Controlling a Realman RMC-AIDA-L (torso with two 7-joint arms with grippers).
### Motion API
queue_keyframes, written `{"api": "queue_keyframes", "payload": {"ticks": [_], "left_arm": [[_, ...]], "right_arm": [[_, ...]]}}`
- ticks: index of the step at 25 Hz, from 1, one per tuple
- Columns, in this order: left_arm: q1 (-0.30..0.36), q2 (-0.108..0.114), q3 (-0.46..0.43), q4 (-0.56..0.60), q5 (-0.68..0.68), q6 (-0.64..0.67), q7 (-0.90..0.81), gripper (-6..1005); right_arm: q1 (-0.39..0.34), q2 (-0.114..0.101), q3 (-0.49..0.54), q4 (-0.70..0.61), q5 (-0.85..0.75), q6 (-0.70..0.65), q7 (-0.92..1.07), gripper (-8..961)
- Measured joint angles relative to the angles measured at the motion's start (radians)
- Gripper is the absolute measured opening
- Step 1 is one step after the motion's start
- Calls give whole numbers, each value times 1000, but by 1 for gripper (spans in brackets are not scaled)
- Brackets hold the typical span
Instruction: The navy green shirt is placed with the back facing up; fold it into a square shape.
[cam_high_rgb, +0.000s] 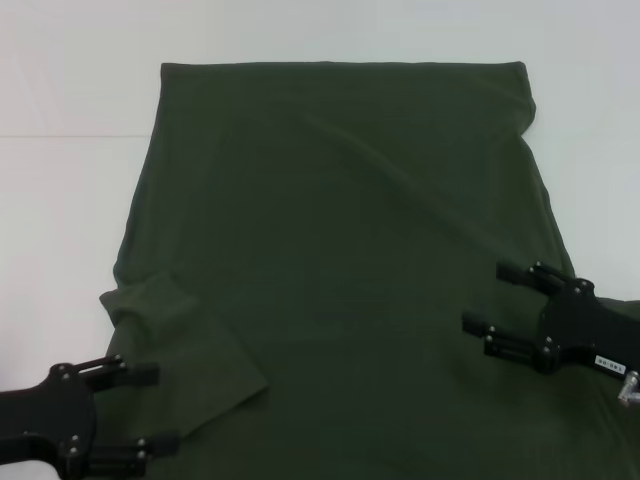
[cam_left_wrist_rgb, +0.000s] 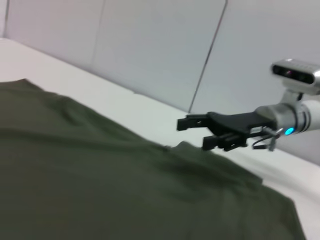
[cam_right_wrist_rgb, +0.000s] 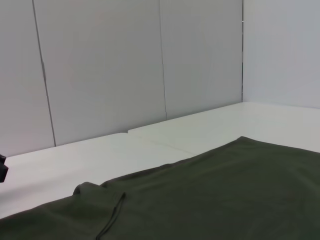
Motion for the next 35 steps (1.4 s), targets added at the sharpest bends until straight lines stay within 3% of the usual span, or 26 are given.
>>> {"api": "queue_keyframes", "payload": {"ticks": [7, 10, 14, 19, 23, 25, 30, 35], "left_arm": [[24, 18, -15, 9, 2, -17, -11, 903], [27, 22, -22, 9, 2, -17, -18, 908], [34, 25, -22, 10, 2, -16, -16, 899], [36, 30, -20, 14, 1, -11, -13, 899], [33, 31, -5, 15, 1, -15, -13, 899], [30, 31, 2, 15, 1, -15, -15, 900], [28, 33, 3, 18, 2, -13, -12, 900], [28, 33, 1, 18, 0, -15, -11, 900]], "right_arm": [[-50, -4, 0, -69, 2, -72, 79, 894], [-84, -5, -2, -217, -5, -143, 297, 894], [-110, -14, -4, -464, -88, -225, 729, 894], [-95, -63, -4, -675, -252, -320, 1187, 894], [-37, -123, -6, -733, -430, -420, 1476, 894], [-8, -142, -1, -741, -534, -446, 1581, 894], [26, -167, 0, -738, -690, -453, 1684, 894], [32, -170, 11, -713, -775, -408, 1700, 894]]}}
